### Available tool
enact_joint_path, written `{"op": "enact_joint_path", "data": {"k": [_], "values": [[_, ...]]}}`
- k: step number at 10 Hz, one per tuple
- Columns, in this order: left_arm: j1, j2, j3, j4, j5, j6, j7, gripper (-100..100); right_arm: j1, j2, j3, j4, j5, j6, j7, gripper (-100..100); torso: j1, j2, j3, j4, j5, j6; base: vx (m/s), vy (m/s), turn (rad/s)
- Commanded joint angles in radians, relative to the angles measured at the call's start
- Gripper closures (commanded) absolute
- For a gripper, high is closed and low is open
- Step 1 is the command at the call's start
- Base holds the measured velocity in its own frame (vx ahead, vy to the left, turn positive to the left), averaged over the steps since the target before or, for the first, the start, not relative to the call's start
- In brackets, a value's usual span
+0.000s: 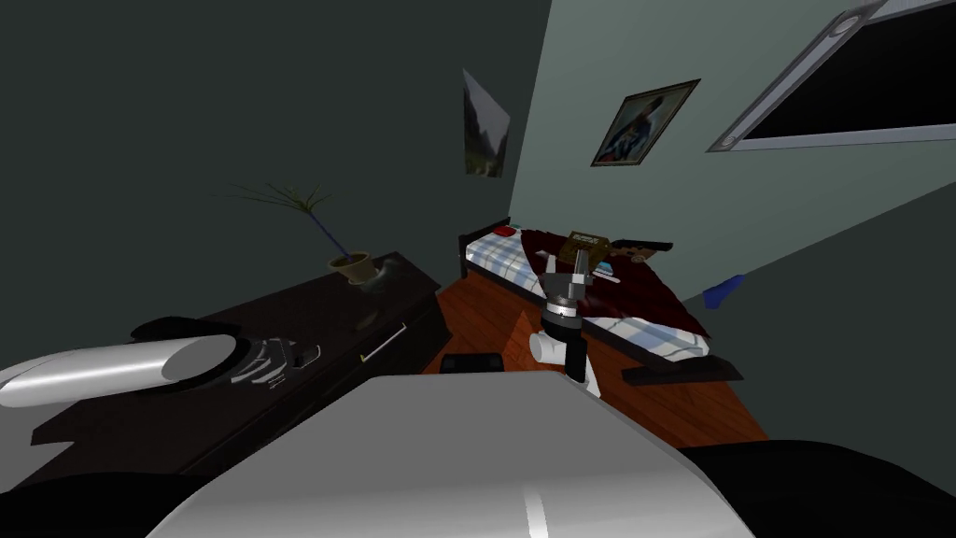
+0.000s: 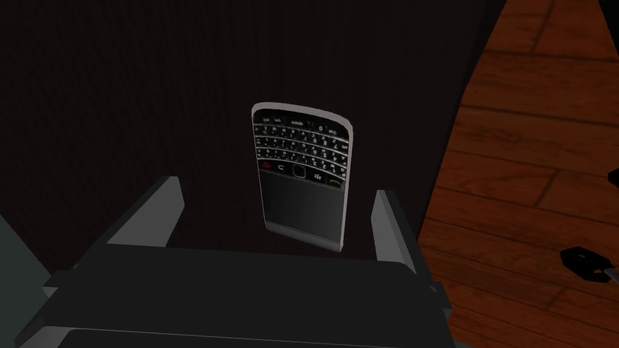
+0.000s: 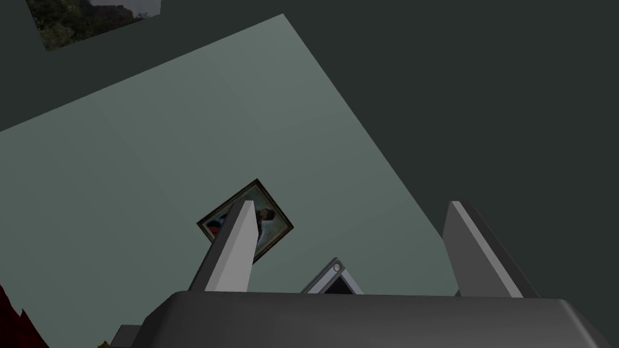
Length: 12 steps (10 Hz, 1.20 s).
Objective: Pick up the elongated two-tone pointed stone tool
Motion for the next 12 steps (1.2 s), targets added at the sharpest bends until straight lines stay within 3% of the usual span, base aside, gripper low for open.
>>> {"op": "enact_joint_path", "data": {"k": [1, 4, 7, 9, 10, 11, 12], "values": [[-0.003, 0.013, -0.002, 0.019, 0.028, 0.037, 0.011, -100, 0.000, 0.000, 0.000, 0.000, 0.000, 0.000, 0.000, 0, 0.000, 0.000, 0.000, 0.000, 0.000, 0.000, 0.133, -0.066, -0.025], [0.000, 0.055, -0.010, 0.088, 0.128, 0.133, 0.052, -100, 0.000, 0.000, 0.000, 0.000, 0.000, 0.000, 0.000, 0, 0.001, -0.001, -0.001, 0.000, 0.000, 0.000, 0.179, -0.067, -0.063], [0.000, 0.081, -0.022, 0.141, 0.207, 0.196, 0.080, -100, 0.000, 0.000, 0.000, 0.000, 0.000, 0.000, 0.000, 0, -0.001, -0.003, -0.002, -0.001, 0.000, 0.000, 0.194, -0.079, -0.065], [0.001, 0.089, -0.028, 0.165, 0.240, 0.221, 0.091, -100, 0.000, 0.000, 0.000, 0.000, 0.000, 0.000, 0.000, 0, 0.001, 0.000, 0.000, 0.000, 0.000, 0.000, 0.149, -0.043, -0.031], [-0.003, 0.088, -0.029, 0.159, 0.229, 0.212, 0.089, -100, 0.000, 0.000, 0.000, 0.000, 0.000, 0.000, 0.000, 0, 0.003, 0.001, 0.000, 0.000, 0.000, -0.001, 0.063, -0.008, -0.002], [-0.003, 0.088, -0.029, 0.161, 0.231, 0.215, 0.089, 0, 0.000, 0.000, 0.000, 0.000, 0.000, 0.000, 0.000, 0, 0.004, 0.005, 0.003, 0.001, 0.001, -0.001, 0.012, -0.003, -0.001], [-0.014, 0.066, -0.059, 0.165, 0.206, 0.192, 0.081, -100, 0.000, 0.000, 0.000, 0.000, 0.000, 0.000, 0.000, 0, 0.005, 0.009, 0.005, 0.002, 0.001, -0.001, 0.022, 0.012, 0.063]]}}
